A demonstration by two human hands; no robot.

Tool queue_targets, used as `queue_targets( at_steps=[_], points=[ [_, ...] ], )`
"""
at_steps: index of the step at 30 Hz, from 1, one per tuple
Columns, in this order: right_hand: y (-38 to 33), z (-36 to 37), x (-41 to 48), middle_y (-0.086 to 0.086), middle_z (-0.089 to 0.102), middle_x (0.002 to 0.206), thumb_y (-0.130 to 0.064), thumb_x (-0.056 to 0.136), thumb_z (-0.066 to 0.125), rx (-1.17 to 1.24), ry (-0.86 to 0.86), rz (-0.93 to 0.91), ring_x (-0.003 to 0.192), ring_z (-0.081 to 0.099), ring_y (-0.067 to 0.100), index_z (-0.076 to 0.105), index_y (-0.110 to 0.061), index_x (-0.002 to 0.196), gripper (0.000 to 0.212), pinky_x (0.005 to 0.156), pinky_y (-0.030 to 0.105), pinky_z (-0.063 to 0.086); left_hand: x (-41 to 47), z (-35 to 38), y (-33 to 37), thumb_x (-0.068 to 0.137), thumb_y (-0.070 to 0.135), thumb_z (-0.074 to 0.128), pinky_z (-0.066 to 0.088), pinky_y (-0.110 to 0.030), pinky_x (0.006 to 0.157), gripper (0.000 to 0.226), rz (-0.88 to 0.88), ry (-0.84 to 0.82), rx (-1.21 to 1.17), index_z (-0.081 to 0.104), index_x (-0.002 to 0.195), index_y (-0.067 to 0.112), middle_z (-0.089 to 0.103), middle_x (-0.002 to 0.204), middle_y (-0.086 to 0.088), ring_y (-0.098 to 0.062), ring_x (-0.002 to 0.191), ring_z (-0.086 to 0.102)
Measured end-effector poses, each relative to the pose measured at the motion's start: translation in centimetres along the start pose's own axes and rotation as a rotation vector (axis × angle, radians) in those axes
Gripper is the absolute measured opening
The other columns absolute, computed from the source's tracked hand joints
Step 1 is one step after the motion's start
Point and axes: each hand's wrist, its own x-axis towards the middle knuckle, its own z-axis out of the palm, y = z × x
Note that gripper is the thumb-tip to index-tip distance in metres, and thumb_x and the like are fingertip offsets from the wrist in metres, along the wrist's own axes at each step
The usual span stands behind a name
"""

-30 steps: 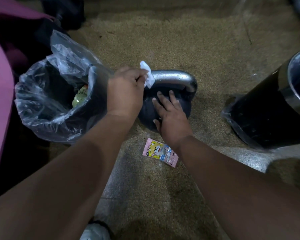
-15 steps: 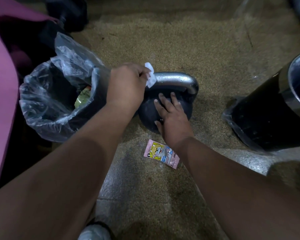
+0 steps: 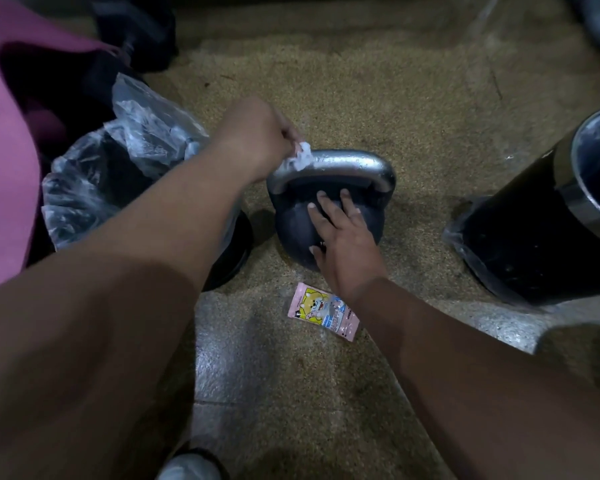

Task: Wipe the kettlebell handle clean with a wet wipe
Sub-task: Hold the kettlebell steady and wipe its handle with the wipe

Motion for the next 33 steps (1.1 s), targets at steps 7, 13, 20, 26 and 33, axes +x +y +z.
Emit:
queue_targets(
  at_steps=[7, 13, 20, 26, 33],
  points=[
    [-0.1, -0.4, -0.1, 0.000, 0.012, 0.161, -0.039, 0.094, 0.050, -0.016, -0.027, 0.001, 0.148, 0.002, 0.031, 0.024, -0.020, 0.152, 0.067, 0.119, 0.041, 0.018, 0.5, -1.0, 0.9, 0.084, 0.015, 0.076, 0.056, -0.035, 0.087, 0.011, 0.009, -0.098, 0.038, 0.076, 0.088, 0.026, 0.072, 0.086, 0.003, -0.014, 0.085, 0.068],
    [0.0, -0.4, -0.2, -0.001, 0.013, 0.160, -0.037, 0.093, 0.053, 0.026, -0.017, 0.003, 0.148, 0.003, 0.030, 0.026, -0.020, 0.152, 0.067, 0.119, 0.041, 0.020, 0.4, -0.7, 1.7, 0.089, 0.016, 0.069, 0.053, -0.028, 0.076, 0.014, -0.015, -0.070, 0.084, 0.077, 0.100, 0.022, 0.072, 0.094, -0.001, -0.017, 0.090, 0.067],
    [0.1, 0.0, 0.0, 0.001, 0.020, 0.159, -0.032, 0.088, 0.060, 0.080, 0.010, 0.001, 0.147, 0.009, 0.033, 0.032, -0.019, 0.149, 0.069, 0.116, 0.045, 0.026, -2.2, 2.8, -0.1, 0.091, 0.022, 0.064, 0.051, -0.023, 0.081, 0.016, 0.087, 0.251, -0.113, 0.078, 0.098, 0.025, 0.075, 0.097, 0.006, -0.010, 0.085, 0.068],
    [0.0, -0.3, -0.2, 0.002, 0.024, 0.158, -0.030, 0.086, 0.063, 0.076, 0.037, -0.009, 0.146, 0.014, 0.034, 0.036, -0.016, 0.147, 0.068, 0.115, 0.043, 0.027, -3.5, 4.8, -0.4, 0.092, 0.020, 0.061, 0.048, -0.028, 0.087, 0.019, 0.192, 0.358, -0.064, 0.076, 0.104, 0.022, 0.067, 0.103, 0.001, -0.014, 0.092, 0.062],
    [0.0, -0.1, -0.1, 0.001, 0.021, 0.159, -0.031, 0.088, 0.060, 0.066, 0.022, -0.008, 0.147, 0.011, 0.034, 0.033, -0.017, 0.149, 0.068, 0.118, 0.041, 0.020, -3.7, 5.3, -0.2, 0.090, 0.016, 0.058, 0.047, -0.035, 0.086, 0.020, 0.204, 0.438, -0.035, 0.077, 0.099, 0.018, 0.068, 0.099, -0.005, -0.021, 0.094, 0.062]
  ],
)
